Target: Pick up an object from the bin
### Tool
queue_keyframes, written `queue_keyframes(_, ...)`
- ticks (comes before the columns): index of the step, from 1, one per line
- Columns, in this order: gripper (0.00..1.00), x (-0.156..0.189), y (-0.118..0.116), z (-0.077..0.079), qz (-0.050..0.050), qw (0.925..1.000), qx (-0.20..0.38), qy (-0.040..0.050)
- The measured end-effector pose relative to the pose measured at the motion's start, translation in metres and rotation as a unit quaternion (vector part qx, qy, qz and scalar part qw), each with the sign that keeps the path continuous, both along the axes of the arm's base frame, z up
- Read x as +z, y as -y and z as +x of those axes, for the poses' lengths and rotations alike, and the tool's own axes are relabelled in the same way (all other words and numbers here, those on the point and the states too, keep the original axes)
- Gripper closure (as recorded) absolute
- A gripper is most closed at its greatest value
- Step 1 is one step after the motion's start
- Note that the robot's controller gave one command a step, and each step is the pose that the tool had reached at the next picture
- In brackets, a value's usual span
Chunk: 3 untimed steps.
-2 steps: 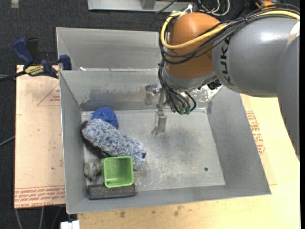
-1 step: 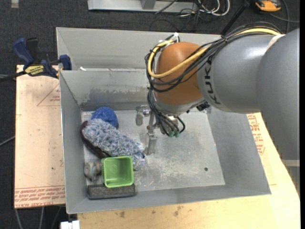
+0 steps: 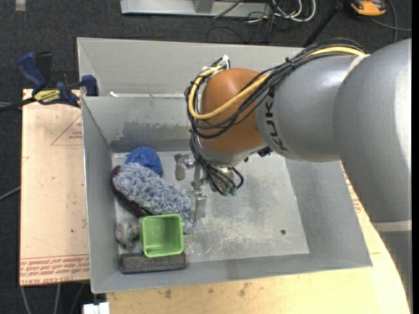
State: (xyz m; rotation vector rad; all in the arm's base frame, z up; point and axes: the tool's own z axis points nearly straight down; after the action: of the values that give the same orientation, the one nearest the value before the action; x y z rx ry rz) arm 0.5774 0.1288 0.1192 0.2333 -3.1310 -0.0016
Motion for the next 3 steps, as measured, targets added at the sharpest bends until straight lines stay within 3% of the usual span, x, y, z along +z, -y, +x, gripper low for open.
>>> queue_keyframes(1,0.0,-0.015,-0.012,-0.006,0.001,0.9982,0.059,0.0049)
queue_keyframes(2,1.0,-0.044,-0.051,-0.043,-0.003,0.9881,0.153,0.0111)
queue_keyframes(3,1.0,-0.044,-0.051,-0.043,-0.002,0.9882,0.153,0.0112)
